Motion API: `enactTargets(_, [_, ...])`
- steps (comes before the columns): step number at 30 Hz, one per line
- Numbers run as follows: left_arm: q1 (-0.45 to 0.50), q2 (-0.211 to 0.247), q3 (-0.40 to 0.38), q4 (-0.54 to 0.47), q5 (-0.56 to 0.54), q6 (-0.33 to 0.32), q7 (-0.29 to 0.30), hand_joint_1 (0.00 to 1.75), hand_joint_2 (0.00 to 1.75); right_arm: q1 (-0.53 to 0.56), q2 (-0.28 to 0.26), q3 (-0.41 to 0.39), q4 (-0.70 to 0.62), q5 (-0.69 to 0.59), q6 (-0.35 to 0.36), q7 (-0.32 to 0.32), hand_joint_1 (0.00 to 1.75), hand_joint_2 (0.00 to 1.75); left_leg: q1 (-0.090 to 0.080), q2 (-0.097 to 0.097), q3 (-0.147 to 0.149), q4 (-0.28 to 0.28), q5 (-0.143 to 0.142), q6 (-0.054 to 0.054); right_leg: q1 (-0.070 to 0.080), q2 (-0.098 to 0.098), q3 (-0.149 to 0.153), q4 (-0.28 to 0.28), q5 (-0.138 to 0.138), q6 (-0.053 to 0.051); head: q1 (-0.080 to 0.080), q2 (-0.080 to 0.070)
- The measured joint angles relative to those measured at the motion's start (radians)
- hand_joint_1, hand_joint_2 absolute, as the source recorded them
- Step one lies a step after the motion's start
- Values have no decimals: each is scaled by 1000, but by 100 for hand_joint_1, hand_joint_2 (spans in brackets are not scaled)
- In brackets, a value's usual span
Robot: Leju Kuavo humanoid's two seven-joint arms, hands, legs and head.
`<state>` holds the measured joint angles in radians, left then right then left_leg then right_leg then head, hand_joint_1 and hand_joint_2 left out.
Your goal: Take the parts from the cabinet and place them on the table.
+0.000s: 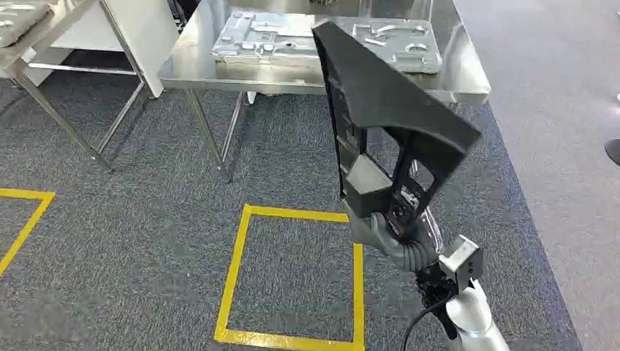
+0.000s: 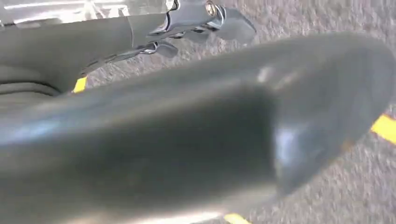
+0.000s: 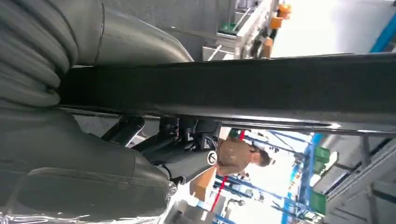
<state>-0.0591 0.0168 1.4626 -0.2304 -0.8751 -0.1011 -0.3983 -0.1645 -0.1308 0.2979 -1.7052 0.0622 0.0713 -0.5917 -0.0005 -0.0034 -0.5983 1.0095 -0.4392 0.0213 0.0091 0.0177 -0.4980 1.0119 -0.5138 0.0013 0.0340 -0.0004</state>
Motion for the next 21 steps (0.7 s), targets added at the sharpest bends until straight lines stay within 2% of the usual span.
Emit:
enactTargets(1, [-1, -2, 0, 0, 0, 0, 0, 0, 0, 0, 0, -1, -1, 0, 0, 0, 175, 175, 4, 1, 11, -10, 1, 4, -4, -3, -3, 17, -11, 3, -3, 0])
enactTargets(2, [-3, -2, 0, 0, 0, 0, 0, 0, 0, -3, 0, -1, -2, 0, 0, -1, 175, 175, 4, 1, 18, -13, -1, 8, -4, -5, -26, 60, -25, 9, 4, 0])
enactTargets(3, [-3, -2, 0, 0, 0, 0, 0, 0, 0, -7, 0, -2, -2, 0, 0, -2, 175, 175, 5, 1, 21, -13, -6, 13, -7, -5, -68, 126, -50, 13, 6, 0])
enactTargets(5, [-4, -2, -1, 0, 0, 0, 0, 0, 0, -4, 0, -2, 0, 0, 0, -1, 175, 175, 4, 1, 28, -12, -16, 12, -16, -6, -163, 265, -110, 25, 5, 0])
enactTargets(6, [-3, -2, -1, 0, 0, 0, 0, 0, 0, -3, 0, -2, 0, 0, 0, -1, 175, 175, 5, 0, 34, -12, -22, 11, -19, -7, -195, 298, -119, 27, 5, 0])
enactTargets(7, [-2, -2, -1, 0, 0, 0, 0, 0, 0, -3, 0, -2, 1, 0, 0, -1, 175, 175, 5, -1, 44, -12, -30, 9, -23, -8, -205, 285, -102, 31, 6, 0])
enactTargets(8, [0, -3, -1, 0, 0, 0, 0, 0, 0, -3, 0, -2, 1, 0, 0, -1, 175, 175, 6, -1, 54, -12, -38, 7, -25, -9, -197, 243, -71, 30, 5, 0])
enactTargets(9, [0, -3, -1, 0, 0, 0, 0, 0, 0, -3, 0, -2, 1, 0, 0, -1, 175, 175, 7, -2, 67, -12, -47, 3, -27, -11, -176, 171, -14, 33, 5, 0])
enactTargets(10, [-1, -3, -1, 0, 0, 0, 0, 0, 0, -3, 0, -3, 1, 0, 0, -1, 175, 175, 8, -2, 81, -12, -57, -3, -27, -14, -144, 75, 64, 33, 6, 0])
enactTargets(11, [-1, -3, -1, 0, 2, 1, 0, 0, 0, -5, 0, -3, 3, 0, 0, -2, 175, 175, 6, -2, 86, -10, -66, -9, -26, -19, -136, 11, 102, 29, 7, 0])
enactTargets(12, [-3, -3, -1, 0, 5, 3, 0, 0, 0, -8, 0, -3, 5, -1, 1, -3, 175, 175, 4, -4, 88, -9, -71, -16, -19, -21, -132, 13, 57, 16, 7, 0])
enactTargets(13, [-5, -3, -1, 0, 6, 4, 0, 0, 0, -8, 0, -3, 6, -1, 1, -3, 175, 175, 4, -2, 87, -13, -78, -24, -17, -20, -128, 11, 77, 8, 6, 0])
enactTargets(14, [-4, -4, -1, 0, 7, 7, 0, 0, 0, -7, 0, -3, 6, -1, 2, -3, 175, 175, 4, -2, 98, 2, -74, -30, -18, -17, -126, 7, 81, 2, 7, 0])
enactTargets(15, [-4, -5, 0, 0, 10, 9, 0, 0, 0, -9, 1, -2, 6, -1, 2, -4, 175, 175, 3, -2, 102, 3, -73, -36, -19, -17, -118, 6, 75, -6, 5, 0])
enactTargets(17, [-4, -7, -1, 0, 11, 10, 0, 0, 0, -11, 1, -3, 6, -1, 2, -5, 175, 175, 9, -1, 87, 45, -97, -43, -22, -18, -97, -2, 72, -20, 5, 0])
enactTargets(18, [-6, -7, -1, 0, 12, 10, 0, 0, 0, -15, 2, -3, 6, -2, 2, -6, 175, 175, 10, -1, 51, 110, -122, -45, -21, -18, -94, -2, 68, -25, 2, 0])
enactTargets(20, [-6, -7, -1, 0, 14, 10, 0, 0, 0, -16, 3, -3, 6, -2, 3, -7, 175, 175, 11, -1, -47, 263, -187, -53, -18, -17, -89, -2, 58, -28, 3, 0])
enactTargets(21, [-4, -7, -1, 0, 15, 10, 0, 0, 0, -14, 3, -2, 8, -3, 4, -7, 175, 175, 11, -1, -84, 311, -201, -54, -17, -17, -84, -2, 53, -29, 2, 0])
